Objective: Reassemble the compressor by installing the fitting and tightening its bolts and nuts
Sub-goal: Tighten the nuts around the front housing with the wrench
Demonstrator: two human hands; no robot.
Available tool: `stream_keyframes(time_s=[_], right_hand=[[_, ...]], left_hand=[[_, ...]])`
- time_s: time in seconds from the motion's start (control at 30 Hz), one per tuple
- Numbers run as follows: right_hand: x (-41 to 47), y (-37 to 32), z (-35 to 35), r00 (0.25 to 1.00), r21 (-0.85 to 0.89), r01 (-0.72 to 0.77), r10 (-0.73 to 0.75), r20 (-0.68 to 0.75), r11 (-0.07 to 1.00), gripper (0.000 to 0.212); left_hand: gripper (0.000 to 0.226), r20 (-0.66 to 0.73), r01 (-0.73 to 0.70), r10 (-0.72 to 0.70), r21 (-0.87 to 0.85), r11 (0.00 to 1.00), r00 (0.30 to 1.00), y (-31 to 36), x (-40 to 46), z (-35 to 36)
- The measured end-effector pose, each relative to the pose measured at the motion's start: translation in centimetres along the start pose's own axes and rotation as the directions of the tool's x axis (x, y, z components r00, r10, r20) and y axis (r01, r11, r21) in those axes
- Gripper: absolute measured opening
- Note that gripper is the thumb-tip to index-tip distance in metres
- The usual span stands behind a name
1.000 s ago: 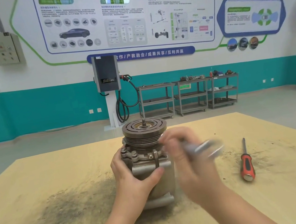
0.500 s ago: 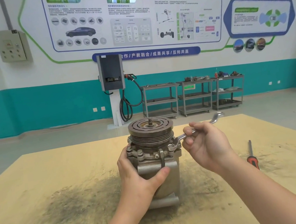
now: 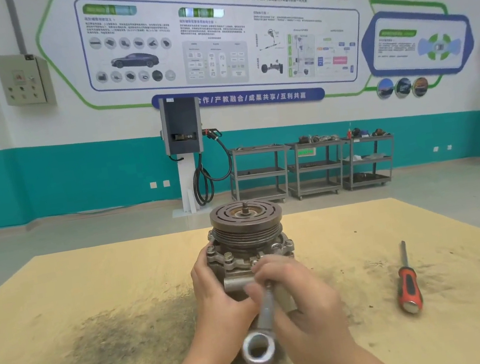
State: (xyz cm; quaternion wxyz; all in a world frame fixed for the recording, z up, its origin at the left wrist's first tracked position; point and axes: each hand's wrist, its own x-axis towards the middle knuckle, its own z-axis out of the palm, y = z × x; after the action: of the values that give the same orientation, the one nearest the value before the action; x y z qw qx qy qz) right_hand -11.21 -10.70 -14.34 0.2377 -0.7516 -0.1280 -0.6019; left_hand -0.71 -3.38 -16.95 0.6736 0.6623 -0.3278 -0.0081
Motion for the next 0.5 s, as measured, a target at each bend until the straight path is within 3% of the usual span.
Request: stream_keyframes(time_s=[0.1, 0.17, 0.23, 0.3, 0.4, 0.5], right_hand=[[2.1, -0.6, -0.8, 1.000, 0.135, -0.024, 0.026, -0.014, 0.991, 0.010], [3.3, -0.7, -1.6, 0.958, 0.345, -0.203, 0.258, -0.122, 0.917, 0.013], [4.0, 0.1, -2.5, 0.824, 0.572, -0.375, 0.545, -0.155, 0.729, 0.019], [4.4, 1.6, -3.2, 0.663, 0.720, -0.478, 0.744, -0.081, 0.503, 0.020], [4.7, 3.7, -3.6, 0.486, 0.813, -0.540, 0.869, 0.090, 0.218, 0.017], [5.6, 5.2, -3.7, 0.411, 0.803, -0.594, 0.876, 0.252, 0.047, 0.016]], left_hand=[[0.099, -0.025, -0.022, 0.023, 0.051, 0.998, 0.999, -0.3, 0.1, 0.0], [0.099, -0.027, -0.034, 0.036, 0.078, 0.996, 0.999, -0.5, 0.0, -0.2], [0.097, -0.020, -0.029, 0.031, 0.081, 0.996, 0.999, -0.4, -0.1, -0.2], [0.095, -0.010, -0.031, 0.032, 0.085, 0.996, 0.999, -0.1, -0.1, -0.1], [0.092, -0.015, -0.050, 0.051, 0.085, 0.995, 0.999, 0.2, -0.2, -0.1], [0.091, -0.017, -0.064, 0.066, 0.088, 0.994, 0.998, 0.2, -0.3, -0.1]])
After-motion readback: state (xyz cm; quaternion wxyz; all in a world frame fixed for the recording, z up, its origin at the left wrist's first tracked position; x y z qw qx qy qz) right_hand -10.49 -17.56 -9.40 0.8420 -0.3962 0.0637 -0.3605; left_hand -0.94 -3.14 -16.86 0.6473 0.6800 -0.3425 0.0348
